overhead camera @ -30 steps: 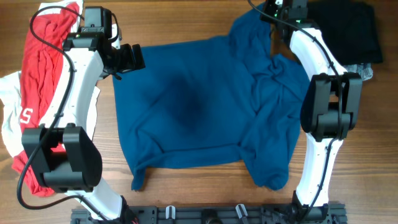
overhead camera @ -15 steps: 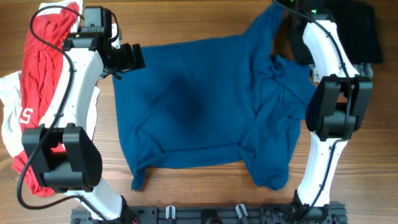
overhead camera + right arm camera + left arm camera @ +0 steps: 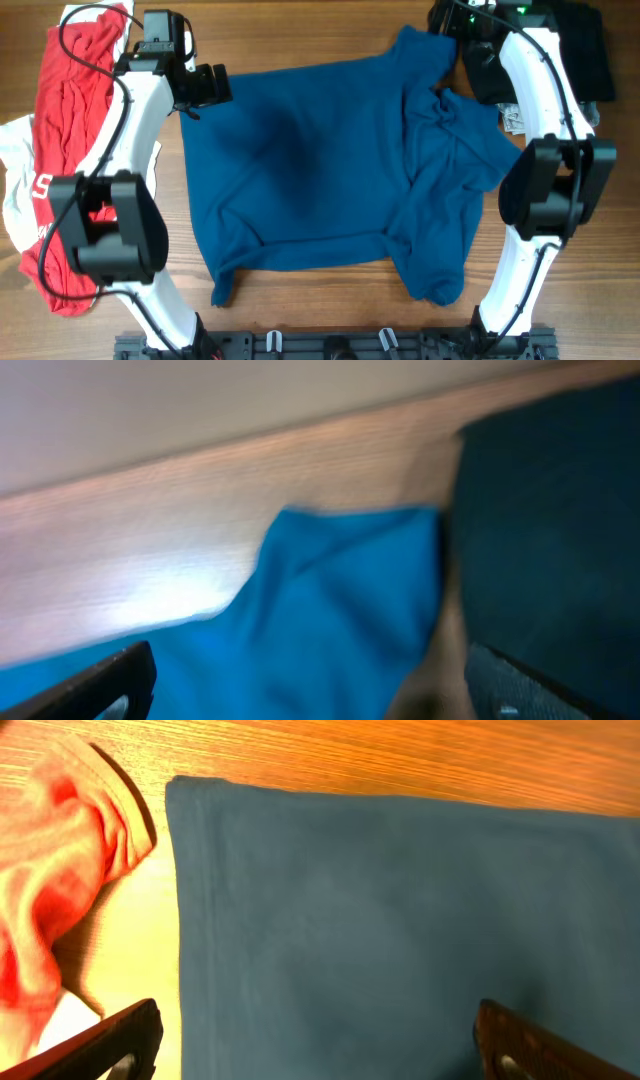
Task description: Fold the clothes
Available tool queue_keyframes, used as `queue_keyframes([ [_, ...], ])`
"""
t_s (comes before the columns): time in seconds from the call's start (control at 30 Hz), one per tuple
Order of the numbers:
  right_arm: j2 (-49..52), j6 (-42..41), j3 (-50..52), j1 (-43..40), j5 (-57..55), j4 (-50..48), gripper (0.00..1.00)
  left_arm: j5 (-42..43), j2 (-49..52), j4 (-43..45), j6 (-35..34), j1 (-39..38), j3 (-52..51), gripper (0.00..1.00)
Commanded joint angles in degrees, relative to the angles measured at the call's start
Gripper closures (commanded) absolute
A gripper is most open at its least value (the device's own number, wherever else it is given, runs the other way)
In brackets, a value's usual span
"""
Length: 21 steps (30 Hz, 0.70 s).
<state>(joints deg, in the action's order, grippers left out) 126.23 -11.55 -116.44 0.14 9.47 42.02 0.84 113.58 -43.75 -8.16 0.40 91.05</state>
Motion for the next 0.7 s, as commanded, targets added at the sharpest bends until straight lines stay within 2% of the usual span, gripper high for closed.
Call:
queue_keyframes([
  [0.0,-1.97,1.09,-0.92,2.69,4.98,5.4,0.01,-1.53,5.25,4.33,2.03,3.85,0.9,0.0],
  [0.03,-1.97,1.11,-0.81,3.37,4.31,6.38,0.0,-0.96,6.45,5.95,2.49,4.76,0.9,0.02],
  [0.1,-1.97,1.09,-0.81,4.31,2.97,6.75,0.0,1.7,8.11,7.63,5.29,5.6,0.9,0.15],
  [0.13,-1.97,1.11,-0.81,4.66,2.78,6.69,0.12,1.68,8.79,8.35,5.68,5.64,0.9,0.23],
  [0.17,-1.97,1.11,-0.81,4.85,2.8,6.64,0.14,2.01,9.18,8.85,6.67,5.62,0.9,0.26],
  [0.23,-1.97,1.09,-0.81,5.09,2.8,6.49,0.38,3.08,10.01,10.32,7.26,5.38,0.9,0.35],
  [0.27,-1.97,1.07,-0.81,5.11,2.8,6.47,0.47,4.55,10.45,10.93,8.22,5.27,0.9,0.42],
  [0.3,-1.95,1.07,-0.81,5.11,2.8,6.47,0.57,6.21,11.04,11.87,9.05,5.07,0.9,0.62],
  [0.33,-1.97,1.07,-0.81,5.11,2.8,6.47,0.6,6.93,11.69,12.72,9.31,4.87,0.9,0.76],
  [0.37,-1.97,1.05,-0.79,5.11,2.8,6.47,0.61,6.91,12.17,13.44,9.27,4.68,0.9,0.81],
  [0.4,-1.97,1.09,-0.7,5.11,2.78,6.47,0.61,6.84,13.2,14.32,9.27,4.42,0.9,0.91],
  [0.47,-1.97,1.11,-0.55,5.11,2.75,6.49,0.61,6.8,14.58,14.97,9.27,4.24,0.9,0.96],
  [0.67,-1.95,1.11,-0.44,5.11,2.75,6.6,0.61,2.47,16.96,15.56,9.03,4.39,0.9,0.96],
])
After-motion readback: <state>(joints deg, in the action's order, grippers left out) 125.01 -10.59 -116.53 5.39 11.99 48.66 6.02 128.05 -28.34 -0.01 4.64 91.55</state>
